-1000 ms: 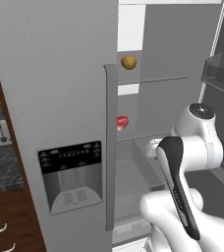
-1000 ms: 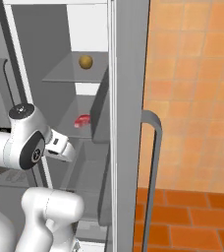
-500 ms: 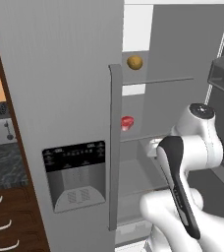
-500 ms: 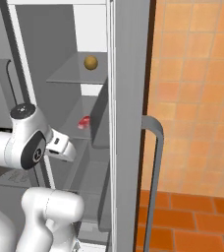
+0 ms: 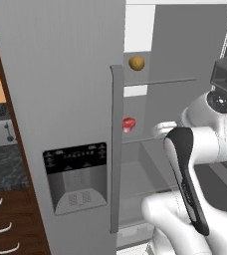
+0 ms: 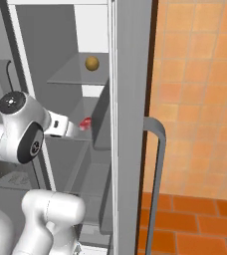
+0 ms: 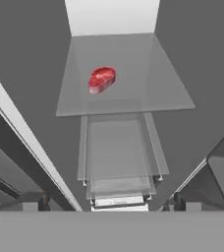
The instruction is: Place one potato and one steak in each tupperware on the nearby counter, to pack two identical lunches.
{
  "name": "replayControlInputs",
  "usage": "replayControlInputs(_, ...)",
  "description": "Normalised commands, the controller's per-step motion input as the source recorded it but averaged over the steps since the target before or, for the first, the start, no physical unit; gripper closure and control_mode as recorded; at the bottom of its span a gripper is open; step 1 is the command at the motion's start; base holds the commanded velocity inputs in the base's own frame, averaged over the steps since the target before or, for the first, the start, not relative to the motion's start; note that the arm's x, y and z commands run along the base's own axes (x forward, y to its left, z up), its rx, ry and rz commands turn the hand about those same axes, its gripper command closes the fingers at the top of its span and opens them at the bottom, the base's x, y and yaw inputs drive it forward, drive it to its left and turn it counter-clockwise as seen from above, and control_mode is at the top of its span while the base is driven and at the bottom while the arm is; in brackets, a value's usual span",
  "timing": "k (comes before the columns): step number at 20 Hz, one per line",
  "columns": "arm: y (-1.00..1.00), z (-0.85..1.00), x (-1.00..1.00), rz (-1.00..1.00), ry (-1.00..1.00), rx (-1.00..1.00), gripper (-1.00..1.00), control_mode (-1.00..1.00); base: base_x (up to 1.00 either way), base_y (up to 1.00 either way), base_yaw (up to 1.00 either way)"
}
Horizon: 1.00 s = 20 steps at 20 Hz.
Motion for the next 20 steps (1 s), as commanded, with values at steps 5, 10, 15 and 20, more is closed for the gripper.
replayControlInputs(5, -0.06, 0.91, 0.23, 0.10, -0.19, 0.00, -1.00, -1.00, 0.00, 0.00, 0.00)
replayControlInputs(10, 0.00, 0.65, -0.05, 0.07, -0.19, -0.01, -1.00, -1.00, 0.00, 0.00, 0.00)
replayControlInputs(15, 0.00, 0.59, 0.27, 0.04, -0.05, 0.00, -1.00, -1.00, 0.00, 0.00, 0.00)
replayControlInputs(20, 0.00, 0.37, 0.49, 0.10, -0.01, 0.00, -1.00, -1.00, 0.00, 0.00, 0.00)
